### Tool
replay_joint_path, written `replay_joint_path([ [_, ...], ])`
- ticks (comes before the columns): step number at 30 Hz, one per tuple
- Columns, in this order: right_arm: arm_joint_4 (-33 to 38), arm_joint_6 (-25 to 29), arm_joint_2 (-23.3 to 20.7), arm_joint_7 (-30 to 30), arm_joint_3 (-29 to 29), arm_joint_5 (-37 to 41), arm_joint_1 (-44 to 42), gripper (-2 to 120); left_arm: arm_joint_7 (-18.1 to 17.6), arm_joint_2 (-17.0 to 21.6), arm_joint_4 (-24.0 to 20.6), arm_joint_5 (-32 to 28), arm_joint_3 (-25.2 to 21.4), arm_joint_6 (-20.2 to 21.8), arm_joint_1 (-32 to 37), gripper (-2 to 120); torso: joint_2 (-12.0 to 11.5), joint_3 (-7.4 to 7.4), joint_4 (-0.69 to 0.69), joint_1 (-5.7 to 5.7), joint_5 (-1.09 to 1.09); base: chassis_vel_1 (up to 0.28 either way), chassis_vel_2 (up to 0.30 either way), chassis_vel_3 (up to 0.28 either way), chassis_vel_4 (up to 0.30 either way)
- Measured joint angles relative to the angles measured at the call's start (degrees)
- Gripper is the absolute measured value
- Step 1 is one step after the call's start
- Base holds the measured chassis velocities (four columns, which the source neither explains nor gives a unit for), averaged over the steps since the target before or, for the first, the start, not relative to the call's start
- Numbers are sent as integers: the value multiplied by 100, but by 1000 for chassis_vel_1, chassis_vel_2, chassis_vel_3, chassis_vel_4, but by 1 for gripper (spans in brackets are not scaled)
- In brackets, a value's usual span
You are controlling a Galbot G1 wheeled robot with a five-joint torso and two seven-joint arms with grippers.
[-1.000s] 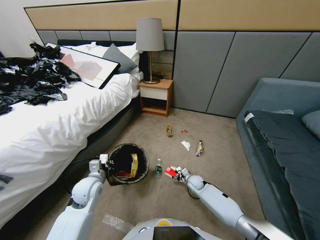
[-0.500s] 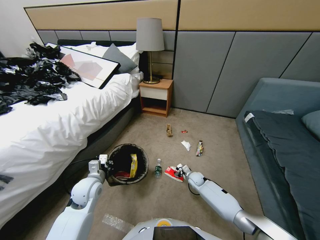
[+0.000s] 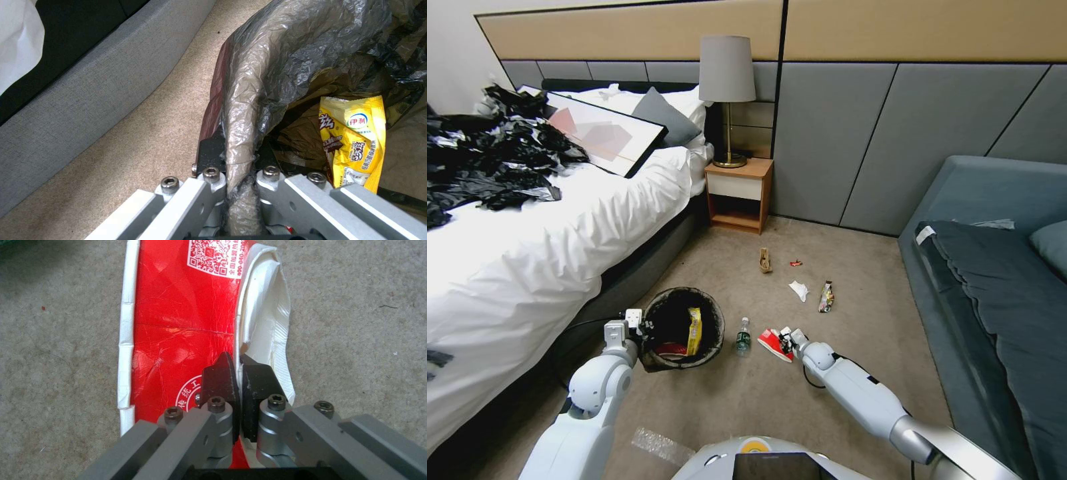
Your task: Pick up the trash bin, then pick up the garbage from the floor and place it into the trash bin.
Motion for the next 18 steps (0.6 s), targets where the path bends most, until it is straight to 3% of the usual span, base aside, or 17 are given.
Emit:
replay_joint_path([
  [7, 134, 1, -32, 11, 17, 7, 30, 0, -2, 29, -10, -3, -13, 0, -7, 0, 0, 0, 1, 0, 3, 0, 0, 0, 0],
  [11, 597, -37, -256, 132, 183, 265, 17, 0, -3, 63, -19, -11, -26, 0, -16, 0, 0, 0, 0, 0, 0, 0, 0, 0, 0],
  [18, 2193, -264, -853, 611, 928, 1173, -105, 0, -4, 113, -66, -21, -38, 0, -18, 0, 0, 0, -1, 0, 2, 0, 0, 0, 0],
])
